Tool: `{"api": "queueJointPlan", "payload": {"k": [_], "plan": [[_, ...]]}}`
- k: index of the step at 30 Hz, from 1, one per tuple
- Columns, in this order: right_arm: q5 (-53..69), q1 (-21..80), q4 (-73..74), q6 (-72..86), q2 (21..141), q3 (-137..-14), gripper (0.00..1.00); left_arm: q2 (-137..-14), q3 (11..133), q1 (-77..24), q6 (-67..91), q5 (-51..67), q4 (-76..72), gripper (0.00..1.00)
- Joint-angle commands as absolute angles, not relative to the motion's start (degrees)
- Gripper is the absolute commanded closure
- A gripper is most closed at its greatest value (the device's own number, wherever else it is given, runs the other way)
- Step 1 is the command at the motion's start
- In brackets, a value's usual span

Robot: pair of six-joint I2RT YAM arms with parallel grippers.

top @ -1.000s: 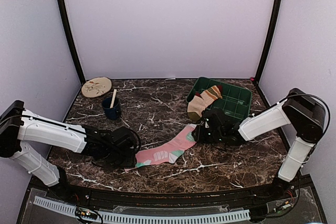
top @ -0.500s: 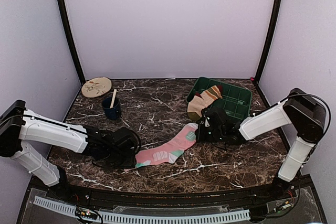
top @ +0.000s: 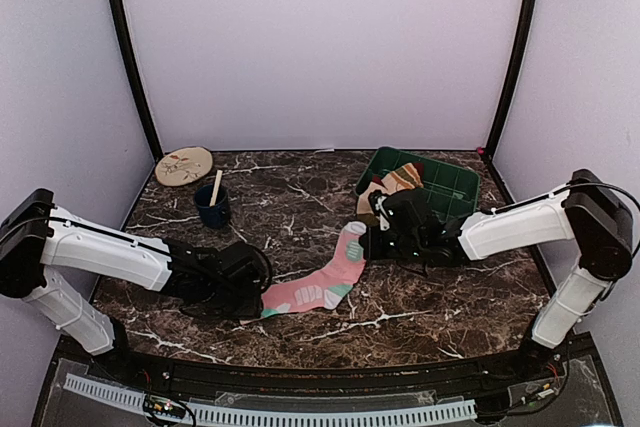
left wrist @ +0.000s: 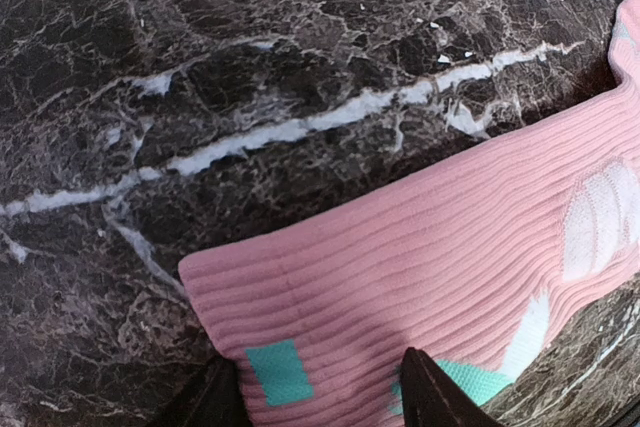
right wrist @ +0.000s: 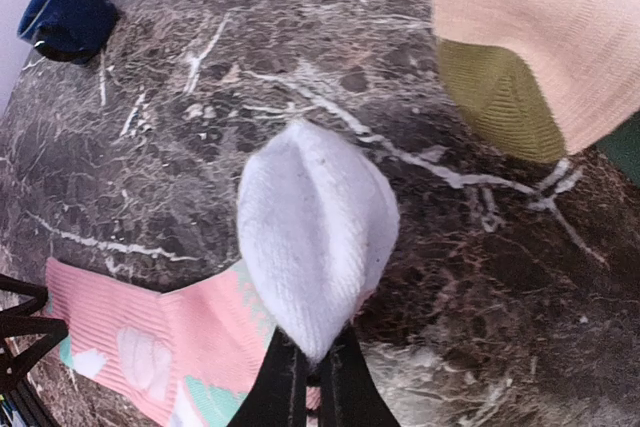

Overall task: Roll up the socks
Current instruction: Pick up the sock from the center of the board.

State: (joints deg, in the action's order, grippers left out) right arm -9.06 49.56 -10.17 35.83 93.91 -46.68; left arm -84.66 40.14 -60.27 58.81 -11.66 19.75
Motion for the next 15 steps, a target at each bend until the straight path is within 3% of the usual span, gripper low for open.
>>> {"api": "queueJointPlan", "payload": {"k": [1,15], "plan": [[-10.6,53.6,-7.3,33.9,93.1,-50.5,1.0,-86.7,39.8,-60.4,58.4,-10.0,19.0,0.42],[-13.8,64.3,1.7,34.9,98.5,-64.4,1.0,-85.1,38.6,-60.4,58.3,-10.2,17.9,0.42]]}}
